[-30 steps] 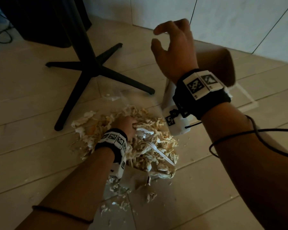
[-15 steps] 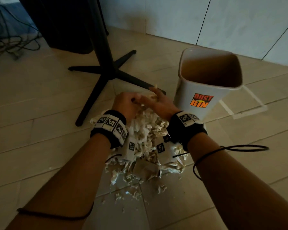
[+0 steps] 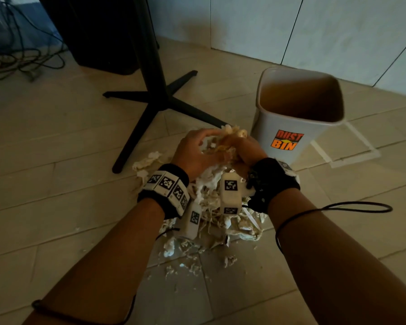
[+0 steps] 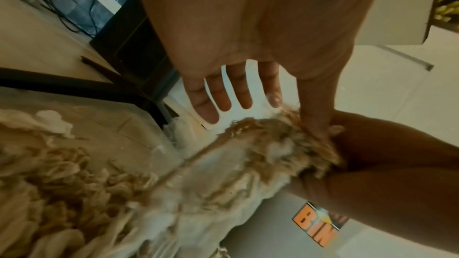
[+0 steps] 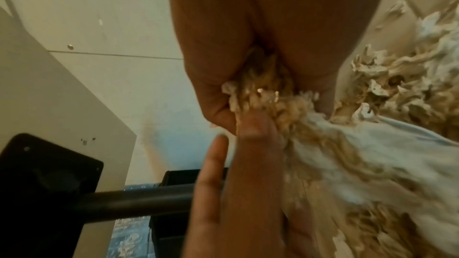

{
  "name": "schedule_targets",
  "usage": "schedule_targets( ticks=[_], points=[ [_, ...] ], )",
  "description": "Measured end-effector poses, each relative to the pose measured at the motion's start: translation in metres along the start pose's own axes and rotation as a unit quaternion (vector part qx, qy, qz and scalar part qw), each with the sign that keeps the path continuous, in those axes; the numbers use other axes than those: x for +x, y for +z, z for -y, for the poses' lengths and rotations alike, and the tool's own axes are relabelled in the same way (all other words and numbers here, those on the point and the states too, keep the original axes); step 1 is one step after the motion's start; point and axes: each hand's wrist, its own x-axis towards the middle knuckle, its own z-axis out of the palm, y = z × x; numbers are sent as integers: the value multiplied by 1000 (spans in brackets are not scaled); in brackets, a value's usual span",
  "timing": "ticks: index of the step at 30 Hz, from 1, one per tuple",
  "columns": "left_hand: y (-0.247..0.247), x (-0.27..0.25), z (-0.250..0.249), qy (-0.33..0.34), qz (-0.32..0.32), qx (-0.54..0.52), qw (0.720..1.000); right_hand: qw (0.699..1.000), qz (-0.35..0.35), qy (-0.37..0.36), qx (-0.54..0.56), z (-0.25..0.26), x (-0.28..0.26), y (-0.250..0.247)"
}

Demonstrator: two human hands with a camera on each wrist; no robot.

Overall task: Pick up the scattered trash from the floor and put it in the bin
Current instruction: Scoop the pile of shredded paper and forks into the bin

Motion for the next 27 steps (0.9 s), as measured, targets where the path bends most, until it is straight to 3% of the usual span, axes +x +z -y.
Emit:
schedule_targets(
  ticks=[5,7,9,14,19,23,27],
  points=[
    [0,-5,17,-9,111,45,993,1000,-3,31,-1,2,15,-15],
    [8,-8,15,-12,142,7,990,999,5,36,-17,8,6,-12],
    [13,-9,12,-41,109,-23,993,999,-2,26,-35,13,-1,-8],
    [20,-10,11,-28,-3,69,997,999,-26,-3,-22,16,-17,-4],
    [23,-9,2,-29,-73,4,997,998,-28,-52,33,6,-11,-3],
    [24,-10,-12,-5,-96,-13,995,996,54,-30,61,-3,-13,-7],
    [29,-12,-12,6,-110,-23,994,991,118,-52,47,0,-21,-9]
  ],
)
